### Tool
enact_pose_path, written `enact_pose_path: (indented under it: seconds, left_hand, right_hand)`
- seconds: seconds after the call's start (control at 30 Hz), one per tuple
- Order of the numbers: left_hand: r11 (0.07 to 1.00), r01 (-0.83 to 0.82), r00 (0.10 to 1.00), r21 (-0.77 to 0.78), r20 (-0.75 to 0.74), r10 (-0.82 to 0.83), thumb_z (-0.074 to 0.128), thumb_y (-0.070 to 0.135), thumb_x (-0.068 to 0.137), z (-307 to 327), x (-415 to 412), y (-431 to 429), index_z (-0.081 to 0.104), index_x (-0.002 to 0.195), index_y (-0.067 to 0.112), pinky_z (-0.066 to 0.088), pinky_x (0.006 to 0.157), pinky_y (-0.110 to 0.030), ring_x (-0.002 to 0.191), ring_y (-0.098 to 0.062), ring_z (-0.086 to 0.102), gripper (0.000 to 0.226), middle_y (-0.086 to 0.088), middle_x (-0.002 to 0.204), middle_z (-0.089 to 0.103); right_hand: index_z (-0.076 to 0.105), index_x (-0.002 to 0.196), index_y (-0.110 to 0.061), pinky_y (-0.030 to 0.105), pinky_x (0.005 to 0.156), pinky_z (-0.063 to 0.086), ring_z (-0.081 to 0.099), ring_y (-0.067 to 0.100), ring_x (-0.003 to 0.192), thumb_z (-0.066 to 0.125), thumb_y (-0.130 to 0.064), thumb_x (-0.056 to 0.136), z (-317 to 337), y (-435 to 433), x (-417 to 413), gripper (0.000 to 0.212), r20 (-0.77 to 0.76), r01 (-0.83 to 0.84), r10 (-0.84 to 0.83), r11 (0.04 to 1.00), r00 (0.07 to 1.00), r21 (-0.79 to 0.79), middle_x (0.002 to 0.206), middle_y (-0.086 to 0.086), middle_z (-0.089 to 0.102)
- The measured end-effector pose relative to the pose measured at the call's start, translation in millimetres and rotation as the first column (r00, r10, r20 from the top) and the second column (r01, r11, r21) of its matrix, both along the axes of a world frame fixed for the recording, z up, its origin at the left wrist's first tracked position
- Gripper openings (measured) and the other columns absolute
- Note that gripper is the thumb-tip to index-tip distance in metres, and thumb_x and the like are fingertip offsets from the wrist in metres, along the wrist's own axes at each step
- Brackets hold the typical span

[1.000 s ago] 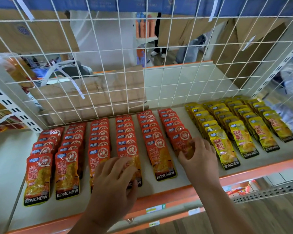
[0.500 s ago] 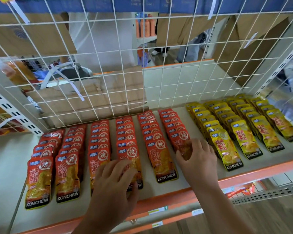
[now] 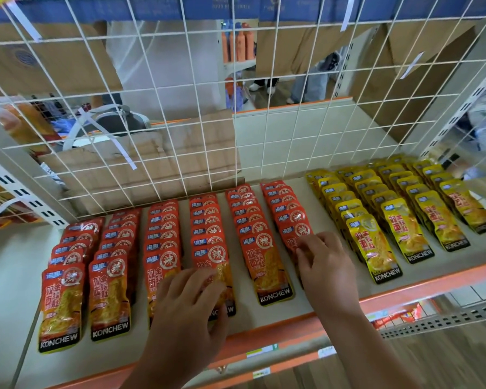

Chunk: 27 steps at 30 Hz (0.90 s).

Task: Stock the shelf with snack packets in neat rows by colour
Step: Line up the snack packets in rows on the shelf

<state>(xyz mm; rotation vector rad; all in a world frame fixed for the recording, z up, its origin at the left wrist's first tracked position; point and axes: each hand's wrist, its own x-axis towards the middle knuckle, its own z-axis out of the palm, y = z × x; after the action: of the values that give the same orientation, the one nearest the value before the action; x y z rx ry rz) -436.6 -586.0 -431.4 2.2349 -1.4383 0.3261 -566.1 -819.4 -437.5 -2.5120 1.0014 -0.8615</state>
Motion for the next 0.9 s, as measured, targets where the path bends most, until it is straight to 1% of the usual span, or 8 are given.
enact_pose_path:
  seconds: [0.2,0.3,0.43,0.63,0.8,0.9]
  left_hand:
    - [1.0,0.004,1.0,0.005,-0.011,-0.004,0.062,0.032,0.084,-0.3,0.6,0.3,0.073,0.099,0.018,0.037,0.099,-0.041,0.112,-0.026,0.058,0.024,-0.002,0.118,0.066]
    - [1.0,0.015,1.0,-0.01,-0.014,-0.015,0.064,0.03,0.084,-0.8,1.0,0.7,0.073,0.098,0.017,0.041,0.097,-0.042,0.11,-0.026,0.059,0.021,-0.001,0.116,0.066]
    - [1.0,0.015,1.0,-0.013,-0.015,-0.015,0.064,0.03,0.084,-0.5,0.5,0.5,0.073,0.097,0.017,0.039,0.098,-0.04,0.11,-0.026,0.059,0.021,0.0,0.116,0.066]
    - [1.0,0.011,1.0,-0.022,-0.009,-0.011,0.062,0.031,0.084,-0.9,0.0,1.2,0.073,0.098,0.017,0.035,0.099,-0.037,0.112,-0.024,0.057,0.023,-0.001,0.116,0.066]
    - [1.0,0.008,1.0,-0.02,-0.011,-0.008,0.062,0.031,0.084,-1.7,-0.1,1.0,0.072,0.099,0.017,0.034,0.099,-0.036,0.112,-0.024,0.057,0.023,-0.001,0.116,0.066]
    - [1.0,0.004,1.0,-0.013,-0.014,-0.004,0.062,0.032,0.085,-2.0,0.1,1.1,0.072,0.099,0.018,0.034,0.1,-0.037,0.112,-0.025,0.058,0.023,-0.001,0.117,0.066]
  right_hand:
    - [0.07,0.095,-0.013,0.031,0.058,0.046,0.06,0.029,0.073,0.077,-0.007,0.081,0.9,-0.7,1.6,0.017,-0.01,0.001,-0.001,1.0,1.0,-0.005,0.093,0.006,0.059]
    - [0.07,0.095,-0.014,0.027,0.06,0.038,0.058,0.03,0.075,0.074,-0.002,0.082,-0.6,-0.8,2.3,0.018,-0.024,0.007,-0.007,1.0,1.0,-0.015,0.093,0.006,0.06]
    - [0.071,0.094,-0.015,0.026,0.059,0.033,0.058,0.03,0.076,0.071,0.001,0.082,-1.0,-0.7,1.9,0.02,-0.049,0.002,-0.004,1.0,0.999,-0.026,0.093,0.006,0.059]
    - [0.07,0.092,-0.018,0.025,0.057,0.035,0.059,0.028,0.078,0.077,-0.013,0.079,0.6,-0.6,4.9,0.015,-0.095,0.008,-0.009,1.0,0.995,-0.005,0.094,0.005,0.059]
    - [0.071,0.094,-0.018,0.028,0.056,0.045,0.061,0.029,0.079,0.084,-0.025,0.074,-0.6,-3.5,6.9,0.025,-0.127,0.004,-0.003,1.0,0.992,0.01,0.092,0.005,0.059]
    - [0.071,0.091,-0.017,0.028,0.057,0.045,0.061,0.028,0.079,0.085,-0.027,0.074,-1.9,-3.7,6.5,0.025,-0.16,0.005,-0.006,1.0,0.987,-0.003,0.093,0.005,0.058]
